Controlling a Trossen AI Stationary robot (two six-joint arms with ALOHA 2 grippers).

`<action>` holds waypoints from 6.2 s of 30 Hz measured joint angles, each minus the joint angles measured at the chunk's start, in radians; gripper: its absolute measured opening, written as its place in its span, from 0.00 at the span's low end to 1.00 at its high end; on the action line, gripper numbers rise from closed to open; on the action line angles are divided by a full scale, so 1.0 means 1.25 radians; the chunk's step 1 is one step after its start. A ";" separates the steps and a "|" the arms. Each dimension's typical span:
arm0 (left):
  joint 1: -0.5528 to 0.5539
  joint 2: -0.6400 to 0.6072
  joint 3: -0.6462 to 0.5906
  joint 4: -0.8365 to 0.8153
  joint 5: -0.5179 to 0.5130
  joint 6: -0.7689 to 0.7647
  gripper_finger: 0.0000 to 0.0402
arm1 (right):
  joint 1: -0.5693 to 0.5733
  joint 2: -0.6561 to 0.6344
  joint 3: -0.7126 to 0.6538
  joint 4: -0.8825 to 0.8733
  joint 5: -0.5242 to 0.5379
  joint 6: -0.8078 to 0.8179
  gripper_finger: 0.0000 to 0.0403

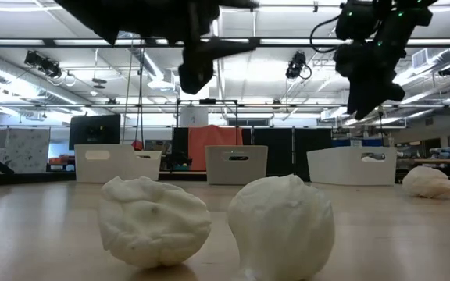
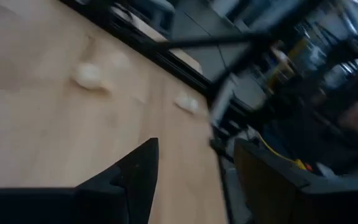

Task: Sort produce into baskets
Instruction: Put the garlic into the right white bin

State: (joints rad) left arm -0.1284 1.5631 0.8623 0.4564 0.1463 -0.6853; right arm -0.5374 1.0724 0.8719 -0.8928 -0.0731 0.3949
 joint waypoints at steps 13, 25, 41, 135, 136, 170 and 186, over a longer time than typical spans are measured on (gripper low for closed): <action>-0.275 0.000 0.000 -0.072 -0.206 -0.002 0.53 | 0.121 -0.029 0.000 0.010 -0.060 0.095 0.43; -0.368 0.063 0.000 -0.128 -0.223 0.051 0.53 | 0.506 0.004 0.000 0.261 0.126 0.434 0.43; -0.391 0.344 0.104 -0.031 -0.242 0.105 0.53 | 0.760 0.153 0.000 0.357 0.261 0.690 0.32; -0.234 0.389 0.144 -0.021 -0.305 0.278 0.02 | 0.747 0.202 0.000 0.360 0.188 0.379 0.20; -0.233 0.389 0.144 -0.015 -0.304 0.272 0.02 | 0.743 0.202 0.000 0.360 0.188 0.373 0.20; -0.211 0.463 0.176 0.193 -0.250 0.439 0.31 | 0.702 0.202 0.000 0.356 0.102 0.346 0.20; -0.185 0.462 0.191 0.164 -0.261 0.326 0.02 | 0.693 0.202 0.000 0.352 0.084 0.310 0.20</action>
State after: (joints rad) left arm -0.3595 2.1410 1.1011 0.6611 -0.1795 -0.2780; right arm 0.3292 1.3247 0.8719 -0.4524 0.0315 0.7818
